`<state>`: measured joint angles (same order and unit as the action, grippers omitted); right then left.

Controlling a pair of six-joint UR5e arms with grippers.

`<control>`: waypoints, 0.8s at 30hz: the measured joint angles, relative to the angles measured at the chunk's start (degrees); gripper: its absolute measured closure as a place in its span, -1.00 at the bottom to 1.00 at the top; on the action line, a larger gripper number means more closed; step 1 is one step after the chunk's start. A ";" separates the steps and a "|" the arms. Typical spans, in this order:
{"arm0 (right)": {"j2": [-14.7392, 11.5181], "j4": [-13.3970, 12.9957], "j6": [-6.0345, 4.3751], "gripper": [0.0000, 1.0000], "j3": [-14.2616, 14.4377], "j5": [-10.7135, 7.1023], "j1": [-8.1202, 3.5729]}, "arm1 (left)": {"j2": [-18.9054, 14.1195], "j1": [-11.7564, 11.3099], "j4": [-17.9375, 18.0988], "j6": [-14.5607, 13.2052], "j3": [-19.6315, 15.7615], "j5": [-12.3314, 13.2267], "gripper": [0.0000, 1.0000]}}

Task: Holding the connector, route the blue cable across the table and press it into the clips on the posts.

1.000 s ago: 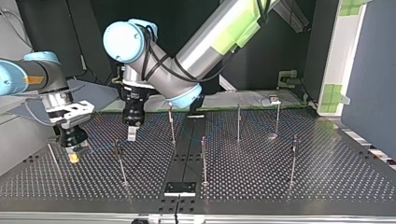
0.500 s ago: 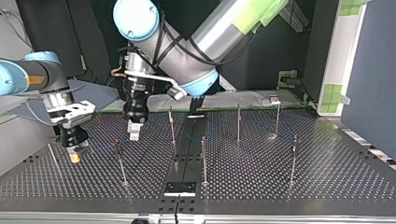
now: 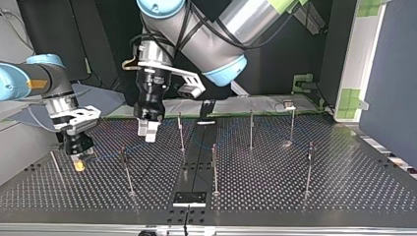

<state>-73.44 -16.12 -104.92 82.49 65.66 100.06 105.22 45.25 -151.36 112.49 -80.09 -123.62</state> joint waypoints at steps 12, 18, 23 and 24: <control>0.00 0.15 0.18 1.00 0.00 0.00 -0.03 | -0.08 0.43 6.22 -1.96 -6.19 -0.59 -1.00; 0.00 0.36 0.38 1.00 0.00 0.00 -0.23 | -0.11 0.47 9.00 -2.08 -9.00 -0.84 -1.00; 0.00 0.39 0.44 1.00 0.00 0.00 -0.22 | -0.09 0.46 11.53 -2.10 -11.50 -0.86 -1.00; 0.00 0.44 0.46 1.00 0.00 0.00 -0.18 | -0.09 0.45 12.00 -2.10 -12.00 -0.86 -1.00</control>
<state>-73.44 -15.67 -104.46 82.50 65.66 99.88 105.14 45.70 -139.36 110.39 -92.09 -124.48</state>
